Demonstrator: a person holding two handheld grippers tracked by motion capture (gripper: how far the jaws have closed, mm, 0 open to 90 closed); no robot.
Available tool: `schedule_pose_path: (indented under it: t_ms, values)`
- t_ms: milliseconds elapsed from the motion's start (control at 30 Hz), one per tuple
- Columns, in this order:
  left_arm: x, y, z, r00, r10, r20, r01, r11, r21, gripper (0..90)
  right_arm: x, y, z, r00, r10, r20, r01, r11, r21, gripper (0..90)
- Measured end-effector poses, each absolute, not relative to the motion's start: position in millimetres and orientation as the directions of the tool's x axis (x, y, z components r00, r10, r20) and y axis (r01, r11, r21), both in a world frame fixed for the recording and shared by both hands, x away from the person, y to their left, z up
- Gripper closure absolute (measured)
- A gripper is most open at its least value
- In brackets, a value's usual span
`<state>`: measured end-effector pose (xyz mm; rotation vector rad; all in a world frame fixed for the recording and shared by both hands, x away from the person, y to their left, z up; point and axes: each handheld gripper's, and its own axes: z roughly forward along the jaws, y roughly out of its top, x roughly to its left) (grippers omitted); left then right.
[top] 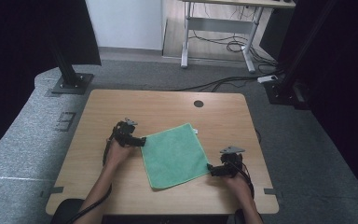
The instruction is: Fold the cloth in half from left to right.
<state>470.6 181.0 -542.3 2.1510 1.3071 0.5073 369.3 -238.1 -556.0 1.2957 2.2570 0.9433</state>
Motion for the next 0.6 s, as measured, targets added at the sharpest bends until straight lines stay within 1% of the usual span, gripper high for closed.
schedule_pose_path:
  t_ms: [33,100,167,600]
  values:
    - [471.2,182.3,-544.2,0.448,0.894,0.024,0.680,-0.358,0.640,1.4,369.3,-238.2,-556.0,-0.508,0.861,0.011,0.612,0.353,0.708,0.0]
    - [472.4,186.2,-546.6,0.444,0.896,-0.016,0.690,-0.330,0.644,0.0,369.3,-238.3,-556.1,-0.510,0.860,0.011,0.611,0.353,0.709,0.0]
    - [471.7,187.8,-548.5,0.447,0.895,-0.013,0.676,-0.328,0.660,0.0,369.5,-238.6,-556.4,-0.515,0.857,0.011,0.607,0.355,0.711,0.0]
    - [471.2,188.0,-548.7,0.448,0.894,-0.015,0.674,-0.327,0.662,0.0,371.4,-238.9,-554.9,-0.533,0.846,0.014,0.607,0.370,0.704,0.7]
